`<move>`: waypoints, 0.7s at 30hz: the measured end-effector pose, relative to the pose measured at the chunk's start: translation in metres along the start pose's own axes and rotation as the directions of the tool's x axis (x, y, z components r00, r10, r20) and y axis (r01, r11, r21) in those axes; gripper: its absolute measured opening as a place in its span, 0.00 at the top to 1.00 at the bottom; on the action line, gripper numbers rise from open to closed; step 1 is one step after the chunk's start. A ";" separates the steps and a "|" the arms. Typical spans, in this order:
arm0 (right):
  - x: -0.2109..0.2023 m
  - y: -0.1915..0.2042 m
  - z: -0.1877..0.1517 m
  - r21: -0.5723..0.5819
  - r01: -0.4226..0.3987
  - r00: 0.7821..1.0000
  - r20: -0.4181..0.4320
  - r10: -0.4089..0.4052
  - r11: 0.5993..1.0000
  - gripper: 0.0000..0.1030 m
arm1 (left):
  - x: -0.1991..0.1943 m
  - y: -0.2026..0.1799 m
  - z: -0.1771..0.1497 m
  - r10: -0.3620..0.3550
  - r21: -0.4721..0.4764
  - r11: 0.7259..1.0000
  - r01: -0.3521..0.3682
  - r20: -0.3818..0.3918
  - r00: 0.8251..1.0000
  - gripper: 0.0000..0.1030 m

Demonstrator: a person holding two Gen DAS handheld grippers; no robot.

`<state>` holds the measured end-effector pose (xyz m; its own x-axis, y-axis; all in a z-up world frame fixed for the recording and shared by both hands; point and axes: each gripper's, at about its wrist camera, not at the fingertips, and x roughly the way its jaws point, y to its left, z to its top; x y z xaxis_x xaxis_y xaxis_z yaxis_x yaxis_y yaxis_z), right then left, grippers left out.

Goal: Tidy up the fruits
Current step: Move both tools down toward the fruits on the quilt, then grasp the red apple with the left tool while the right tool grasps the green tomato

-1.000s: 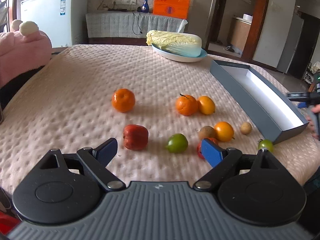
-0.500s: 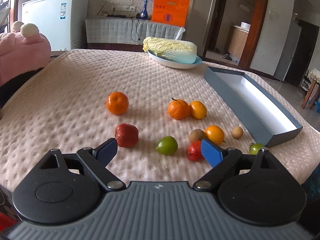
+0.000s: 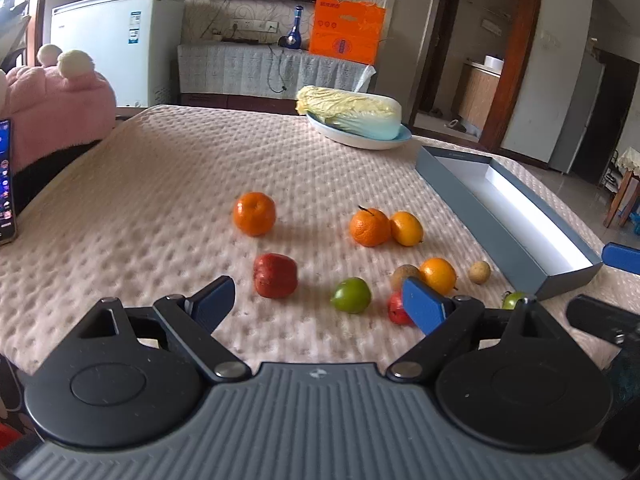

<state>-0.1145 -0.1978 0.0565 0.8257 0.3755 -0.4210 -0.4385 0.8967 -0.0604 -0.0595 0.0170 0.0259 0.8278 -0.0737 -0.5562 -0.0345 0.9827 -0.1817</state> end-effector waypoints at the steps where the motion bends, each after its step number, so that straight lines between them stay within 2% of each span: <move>1: 0.001 0.003 -0.001 -0.012 0.000 1.000 -0.008 0.000 1.000 0.02 | 0.000 -0.003 -0.001 -0.006 0.013 1.000 0.006 -0.004 1.000 0.10; 4: 0.006 0.004 -0.003 -0.014 -0.028 0.998 -0.048 0.027 1.000 0.11 | 0.003 -0.017 -0.004 -0.017 0.073 0.997 0.018 -0.016 1.000 0.10; 7: 0.014 0.004 -0.006 -0.029 -0.002 0.997 -0.078 -0.001 1.000 0.13 | 0.005 -0.026 -0.006 -0.021 0.130 0.991 0.023 -0.018 1.000 0.10; 10: 0.022 -0.001 -0.007 -0.007 -0.012 0.993 -0.118 0.011 1.000 0.26 | 0.006 -0.030 -0.007 -0.039 0.151 0.988 0.042 -0.021 0.999 0.11; 12: 0.029 -0.002 -0.010 0.002 -0.020 0.988 -0.151 0.020 1.000 0.28 | 0.006 -0.031 -0.008 -0.060 0.158 0.985 0.063 -0.024 0.998 0.11; 16: 0.039 -0.002 -0.015 0.005 -0.026 0.978 -0.207 0.026 1.000 0.49 | 0.007 -0.036 -0.010 -0.079 0.192 0.978 0.079 -0.006 0.997 0.12; 21: 0.051 -0.011 -0.017 0.021 -0.014 0.970 -0.240 0.018 1.000 0.55 | 0.012 -0.039 -0.010 -0.092 0.207 0.974 0.093 -0.014 0.996 0.15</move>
<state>-0.0735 -0.1922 0.0200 0.7080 0.3244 -0.6273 -0.4420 0.8963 -0.0352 -0.0538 -0.0239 0.0186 0.8197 -0.1659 -0.5483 0.1589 0.9854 -0.0606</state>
